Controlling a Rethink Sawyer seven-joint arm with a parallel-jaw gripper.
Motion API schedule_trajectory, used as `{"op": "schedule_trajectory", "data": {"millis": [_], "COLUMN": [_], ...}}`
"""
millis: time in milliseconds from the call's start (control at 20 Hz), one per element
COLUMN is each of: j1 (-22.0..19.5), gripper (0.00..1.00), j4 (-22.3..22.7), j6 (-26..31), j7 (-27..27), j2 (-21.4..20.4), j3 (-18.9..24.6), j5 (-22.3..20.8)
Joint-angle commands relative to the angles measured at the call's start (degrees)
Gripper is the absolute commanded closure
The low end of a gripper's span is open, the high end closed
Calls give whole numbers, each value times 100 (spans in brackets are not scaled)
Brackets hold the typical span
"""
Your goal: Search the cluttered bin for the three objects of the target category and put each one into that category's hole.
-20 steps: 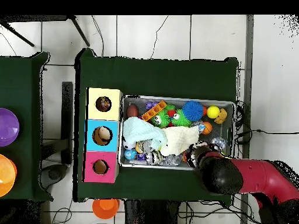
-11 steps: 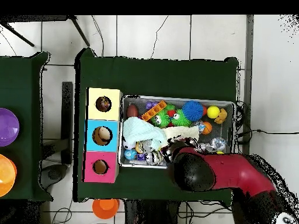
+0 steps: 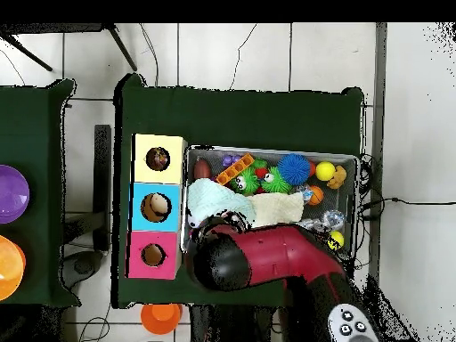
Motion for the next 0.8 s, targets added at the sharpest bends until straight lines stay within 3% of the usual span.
{"op": "schedule_trajectory", "data": {"millis": [50, 400, 800], "j1": [580, 1118, 2229], "gripper": [100, 100, 100], "j4": [-496, -578, -1111], "j6": [-397, -692, -1241], "j7": [2096, 2511, 3315], "j2": [149, -58, 345], "j3": [-889, -1303, -2374], "j5": [358, 590, 825]}}
